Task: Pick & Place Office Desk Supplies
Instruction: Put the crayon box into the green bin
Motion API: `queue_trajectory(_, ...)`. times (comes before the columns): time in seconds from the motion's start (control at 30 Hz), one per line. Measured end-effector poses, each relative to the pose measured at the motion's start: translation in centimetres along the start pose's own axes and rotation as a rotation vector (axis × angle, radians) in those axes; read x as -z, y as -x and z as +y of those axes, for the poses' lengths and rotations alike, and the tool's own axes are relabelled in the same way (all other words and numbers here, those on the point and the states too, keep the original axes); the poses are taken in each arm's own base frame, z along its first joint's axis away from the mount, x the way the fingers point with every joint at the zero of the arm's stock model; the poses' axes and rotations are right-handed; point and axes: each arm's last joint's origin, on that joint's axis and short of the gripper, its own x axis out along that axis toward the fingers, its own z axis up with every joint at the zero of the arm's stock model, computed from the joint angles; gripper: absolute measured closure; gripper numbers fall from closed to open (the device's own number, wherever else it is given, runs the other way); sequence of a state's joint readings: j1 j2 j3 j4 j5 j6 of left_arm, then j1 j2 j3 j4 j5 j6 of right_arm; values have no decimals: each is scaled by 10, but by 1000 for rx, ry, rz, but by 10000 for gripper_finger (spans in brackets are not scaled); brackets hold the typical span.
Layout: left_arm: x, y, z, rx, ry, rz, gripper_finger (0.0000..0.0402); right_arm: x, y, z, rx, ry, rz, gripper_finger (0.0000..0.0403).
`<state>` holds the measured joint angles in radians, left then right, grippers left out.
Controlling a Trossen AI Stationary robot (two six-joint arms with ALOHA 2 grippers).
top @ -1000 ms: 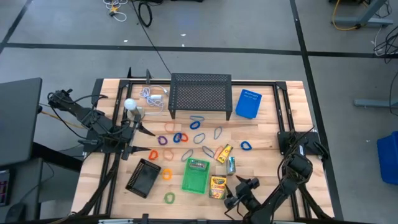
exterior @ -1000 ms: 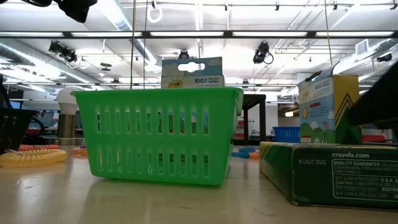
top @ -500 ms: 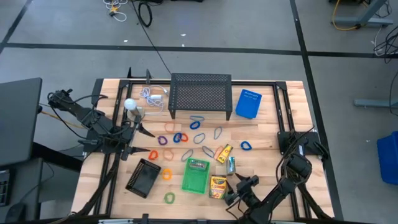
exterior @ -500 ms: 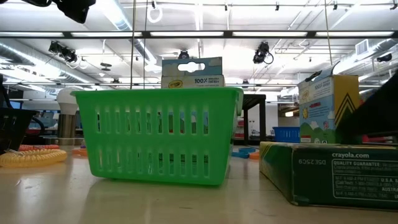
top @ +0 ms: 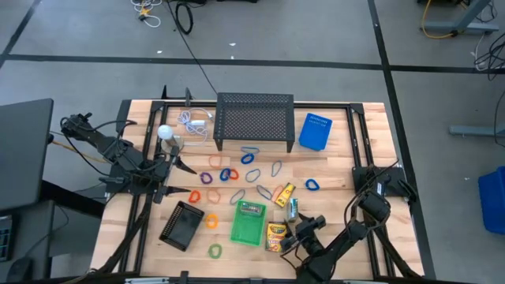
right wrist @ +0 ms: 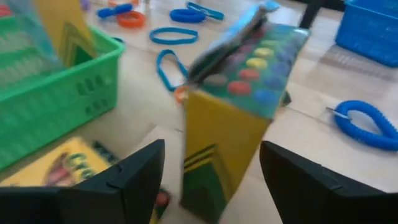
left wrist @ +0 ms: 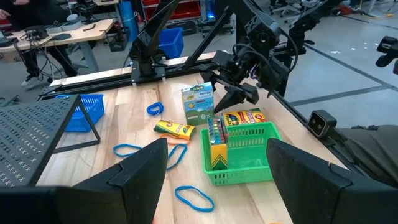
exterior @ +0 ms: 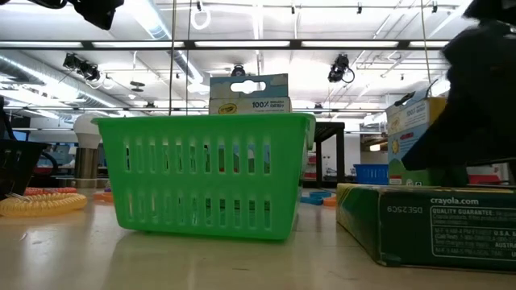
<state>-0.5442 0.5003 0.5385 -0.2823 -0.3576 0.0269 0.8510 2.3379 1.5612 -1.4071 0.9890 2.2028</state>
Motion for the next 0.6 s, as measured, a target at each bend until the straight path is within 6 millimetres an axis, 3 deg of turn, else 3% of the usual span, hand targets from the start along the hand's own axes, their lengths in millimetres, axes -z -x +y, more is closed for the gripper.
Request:
queue_trajectory(0.27, 0, 0, 0, 0, 0, 0, 118, -9, -16, 3, 69, -9, 19, 154)
queue_trajectory(0.37, 0, 0, 0, 0, 1, -1, 118, -10, -19, 4, 77, -13, 22, 196)
queue_trajectory(0.53, 0, 0, 0, 0, -8, -4, 118, -9, -16, 3, 67, -7, 19, 303)
queue_trajectory(0.6, -1, 0, 0, -3, -8, -11, 118, -7, -12, 2, 55, 8, 12, 306)
